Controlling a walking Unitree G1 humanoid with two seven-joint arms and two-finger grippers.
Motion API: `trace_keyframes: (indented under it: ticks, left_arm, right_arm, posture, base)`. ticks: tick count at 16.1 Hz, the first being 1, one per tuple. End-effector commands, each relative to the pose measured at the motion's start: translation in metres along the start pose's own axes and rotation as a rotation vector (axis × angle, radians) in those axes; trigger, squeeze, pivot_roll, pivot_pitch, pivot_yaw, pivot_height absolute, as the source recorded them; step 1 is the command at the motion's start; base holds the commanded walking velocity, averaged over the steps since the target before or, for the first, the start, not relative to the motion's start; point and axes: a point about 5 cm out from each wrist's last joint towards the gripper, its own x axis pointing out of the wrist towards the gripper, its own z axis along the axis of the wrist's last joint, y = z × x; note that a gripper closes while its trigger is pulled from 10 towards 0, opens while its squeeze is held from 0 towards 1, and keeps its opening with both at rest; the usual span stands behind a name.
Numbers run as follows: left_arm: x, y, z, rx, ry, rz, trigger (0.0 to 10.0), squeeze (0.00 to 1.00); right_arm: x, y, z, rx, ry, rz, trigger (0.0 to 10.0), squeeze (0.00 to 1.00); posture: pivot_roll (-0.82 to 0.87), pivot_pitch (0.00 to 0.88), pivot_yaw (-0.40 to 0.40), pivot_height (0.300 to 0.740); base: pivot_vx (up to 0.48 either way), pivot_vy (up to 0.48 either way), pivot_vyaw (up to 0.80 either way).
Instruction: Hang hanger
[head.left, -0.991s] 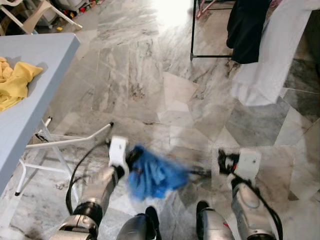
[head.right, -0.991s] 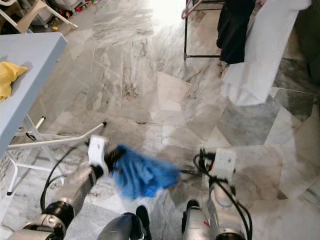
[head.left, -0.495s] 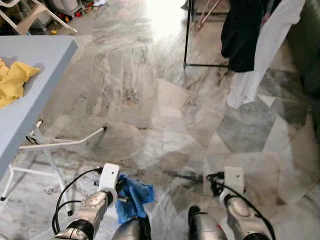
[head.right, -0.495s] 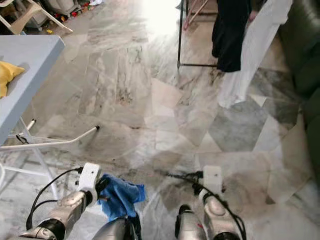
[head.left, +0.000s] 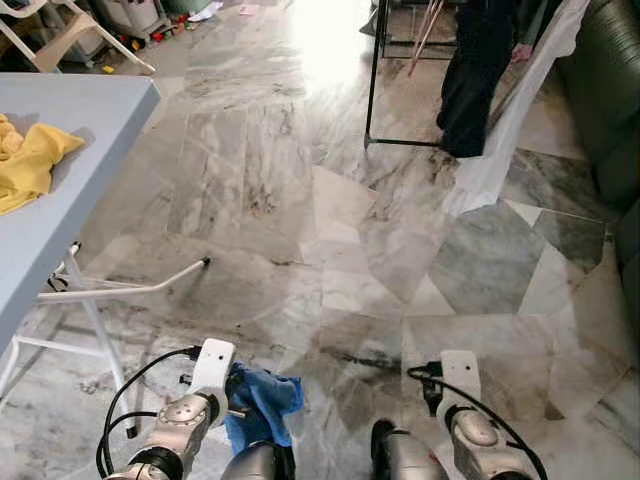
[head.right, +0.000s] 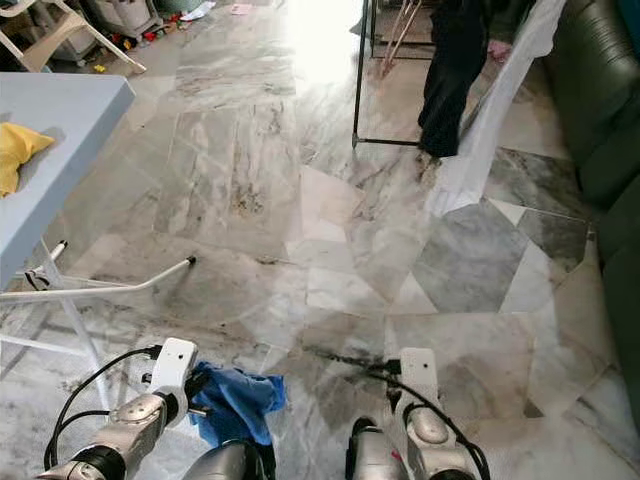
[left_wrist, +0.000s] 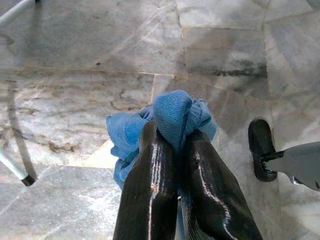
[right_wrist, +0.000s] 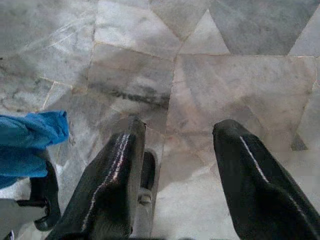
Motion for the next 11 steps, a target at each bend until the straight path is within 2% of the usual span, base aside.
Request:
trace_keyframes:
  ticks: [1, 5, 10, 11]
  left_arm:
    - [-0.003, 0.005, -0.012, -0.005, 0.050, 0.029, 10.0, 0.00]
    - [-0.004, 0.005, -0.018, -0.010, 0.076, 0.054, 10.0, 0.00]
    - [-0.006, -0.001, -0.029, -0.035, 0.107, 0.069, 10.0, 0.00]
    - [-0.006, 0.000, -0.030, -0.039, 0.114, 0.074, 10.0, 0.00]
  right_arm:
    - [-0.003, 0.003, -0.010, -0.005, 0.033, 0.006, 0.0, 0.00]
    - [-0.001, 0.009, -0.004, -0.033, 0.019, 0.034, 0.0, 0.00]
    - [0.001, 0.009, -0.001, -0.058, 0.011, 0.041, 0.0, 0.00]
    - [0.000, 0.009, -0.003, -0.055, 0.016, 0.045, 1.0, 0.00]
  posture:
    - [-0.17, 0.166, 0.065, 0.740]
    - [-0.17, 0.154, 0.041, 0.740]
    - [-0.16, 0.149, 0.025, 0.740]
    - [-0.16, 0.148, 0.026, 0.740]
  base:
    - [0.000, 0.000, 0.00]
    - [0.000, 0.000, 0.00]
    - [0.000, 0.000, 0.00]
    - [0.000, 0.000, 0.00]
